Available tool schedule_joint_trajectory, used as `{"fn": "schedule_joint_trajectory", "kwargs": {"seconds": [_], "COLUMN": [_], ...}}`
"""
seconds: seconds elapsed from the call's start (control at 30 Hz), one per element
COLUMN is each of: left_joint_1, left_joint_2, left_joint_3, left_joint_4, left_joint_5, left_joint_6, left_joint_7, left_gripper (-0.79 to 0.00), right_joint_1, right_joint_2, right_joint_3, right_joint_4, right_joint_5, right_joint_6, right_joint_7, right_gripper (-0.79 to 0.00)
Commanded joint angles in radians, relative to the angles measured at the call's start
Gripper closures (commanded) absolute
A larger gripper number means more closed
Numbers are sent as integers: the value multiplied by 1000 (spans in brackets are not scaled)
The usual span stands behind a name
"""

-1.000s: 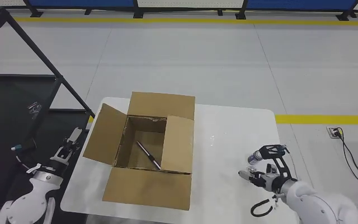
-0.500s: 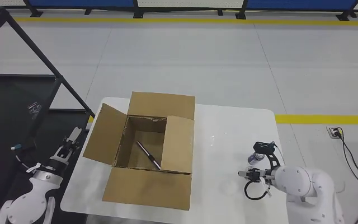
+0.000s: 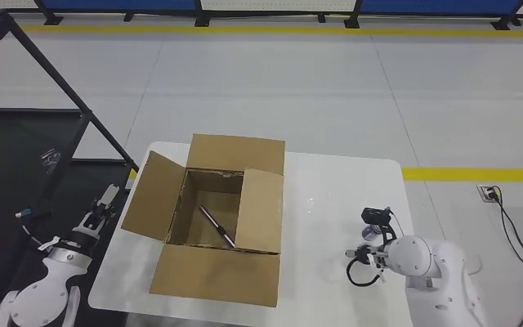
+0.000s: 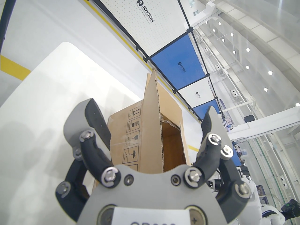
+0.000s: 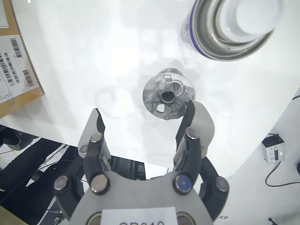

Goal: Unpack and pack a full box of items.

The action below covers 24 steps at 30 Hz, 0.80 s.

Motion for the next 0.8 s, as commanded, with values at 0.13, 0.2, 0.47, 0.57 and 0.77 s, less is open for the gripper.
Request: {"fn": "schedule_joint_trajectory", "kwargs": {"seconds": [0.13, 0.2, 0.47, 0.57, 0.77], "left_joint_1": [0, 1, 10, 12, 15], "left_joint_2": [0, 0, 0, 0, 1], "left_joint_3": [2, 1, -2, -4, -8], "left_joint_4": [-2, -2, -4, -6, -8], "left_joint_5": [6, 6, 3, 1, -2], "left_joint_6": [1, 3, 1, 1, 1], "left_joint_7": [3, 6, 11, 13, 14], "left_gripper": [-785, -785, -785, -785, -785], "right_joint_1": [35, 44, 86, 98, 118], "right_joint_2": [2, 3, 6, 7, 11], "right_joint_3": [-49, -59, -90, -100, -115], "right_joint_4": [31, 44, 103, 122, 153], "right_joint_5": [-74, -83, -106, -104, -114], "right_joint_6": [55, 65, 86, 89, 112], "right_joint_7": [52, 52, 52, 52, 52], "right_gripper": [-566, -576, -505, -468, -345]}}
